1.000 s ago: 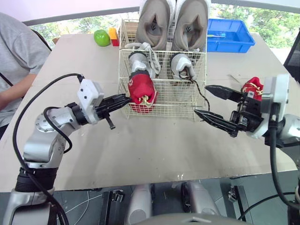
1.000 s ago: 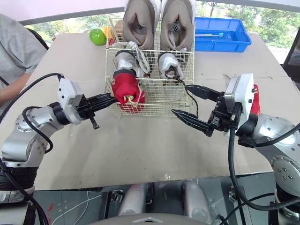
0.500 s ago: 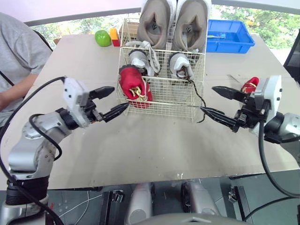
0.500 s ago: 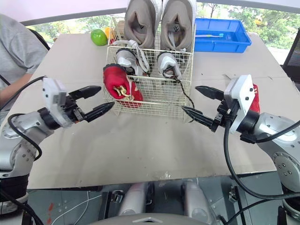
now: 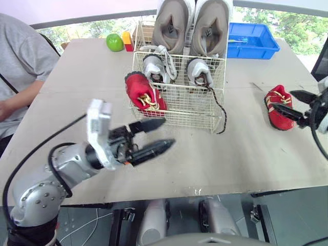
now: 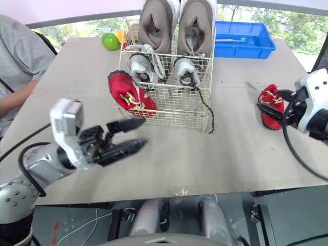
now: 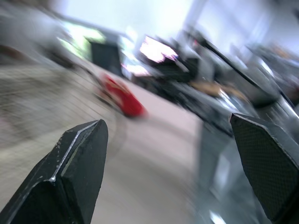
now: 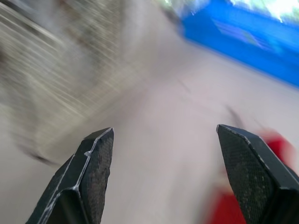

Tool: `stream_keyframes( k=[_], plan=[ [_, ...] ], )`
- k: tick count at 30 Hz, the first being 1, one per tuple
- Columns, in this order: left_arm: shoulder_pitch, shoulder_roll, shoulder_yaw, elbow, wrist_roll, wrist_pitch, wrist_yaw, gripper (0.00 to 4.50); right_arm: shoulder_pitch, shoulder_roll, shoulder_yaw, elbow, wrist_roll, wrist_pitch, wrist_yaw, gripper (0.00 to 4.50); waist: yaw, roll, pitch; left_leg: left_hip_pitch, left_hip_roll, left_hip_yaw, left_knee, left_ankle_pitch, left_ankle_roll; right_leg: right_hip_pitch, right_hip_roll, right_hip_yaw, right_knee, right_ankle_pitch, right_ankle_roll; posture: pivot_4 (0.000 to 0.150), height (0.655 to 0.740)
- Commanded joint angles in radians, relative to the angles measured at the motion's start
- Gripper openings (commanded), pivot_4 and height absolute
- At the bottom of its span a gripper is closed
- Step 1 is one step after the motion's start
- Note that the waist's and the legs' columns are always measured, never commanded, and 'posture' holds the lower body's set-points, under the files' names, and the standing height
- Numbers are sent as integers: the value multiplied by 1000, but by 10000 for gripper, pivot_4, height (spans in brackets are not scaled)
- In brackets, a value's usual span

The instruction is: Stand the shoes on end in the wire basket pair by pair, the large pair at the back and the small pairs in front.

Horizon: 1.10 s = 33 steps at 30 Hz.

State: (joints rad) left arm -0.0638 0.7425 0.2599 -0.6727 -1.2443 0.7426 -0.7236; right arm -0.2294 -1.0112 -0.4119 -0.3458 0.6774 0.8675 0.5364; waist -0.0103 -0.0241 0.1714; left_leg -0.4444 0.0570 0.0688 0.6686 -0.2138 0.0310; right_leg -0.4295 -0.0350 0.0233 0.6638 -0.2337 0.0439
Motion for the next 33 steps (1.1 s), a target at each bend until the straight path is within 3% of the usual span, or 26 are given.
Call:
stream_keyframes(
  k=[1,7,14,17,20,21,22,24,25,29,33],
  plan=[
    [-41,-9,-100,-26,116,-49,-57,44610,-93,-42,71,193,-107,-34,17,33477,0,0,0,0,0,0,0,0,0,0,0,0,0,0,0,1500,7400],
    [36,-16,-85,-33,188,-105,-104,44610,-283,-36,239,516,-212,-27,109,33477,-5,1,0,0,0,1,-1,0,0,-1,2,4,-1,1,2,1500,7400],
    [125,-65,-108,-135,223,-162,-54,44610,-492,40,363,840,-332,-69,178,33477,-3,1,0,-1,0,2,-1,0,1,-2,1,4,-1,1,2,1500,7400],
    [146,-61,-121,-153,255,-179,-73,44610,-641,89,437,1070,-426,-117,199,33477,-5,2,1,-1,0,2,0,0,1,-1,1,5,-1,1,2,1500,7400],
    [146,-71,-119,-158,245,-186,-58,45000,-718,123,503,1210,-516,-200,232,19379,-2,2,1,-1,0,2,0,0,1,-2,2,5,-1,1,1,1500,7400],
    [147,-72,-118,-158,243,-187,-56,45000,-731,131,516,1233,-531,-211,251,17676,-1,2,1,-1,0,2,-1,0,1,-2,2,4,-1,1,2,1500,7400],
    [145,-71,-121,-154,248,-188,-58,45000,-739,140,520,1247,-543,-219,255,11436,-2,2,1,-2,0,1,-1,0,1,-2,2,4,-1,1,2,1500,7400],
    [142,-71,-124,-148,254,-190,-58,45000,-748,151,518,1270,-565,-238,263,3420,-3,2,1,-2,0,2,-1,0,1,-2,2,5,-2,2,4,1500,7400],
    [138,-74,-126,-144,254,-189,-54,45000,-748,153,511,1271,-571,-243,267,785,-3,2,1,-2,0,2,-1,0,1,-2,2,5,-2,2,4,1500,7400],
    [128,-72,-134,-133,248,-183,-58,45000,-682,130,441,1139,-534,-187,266,785,-1,2,1,-1,0,2,0,0,1,-2,2,5,-1,2,4,1500,7400],
    [83,-77,-136,-74,233,-174,-61,45000,-372,184,55,408,-344,-128,137,785,10,5,1,-3,0,0,-1,0,1,-3,1,3,-1,3,5,1500,7400]
  ],
)
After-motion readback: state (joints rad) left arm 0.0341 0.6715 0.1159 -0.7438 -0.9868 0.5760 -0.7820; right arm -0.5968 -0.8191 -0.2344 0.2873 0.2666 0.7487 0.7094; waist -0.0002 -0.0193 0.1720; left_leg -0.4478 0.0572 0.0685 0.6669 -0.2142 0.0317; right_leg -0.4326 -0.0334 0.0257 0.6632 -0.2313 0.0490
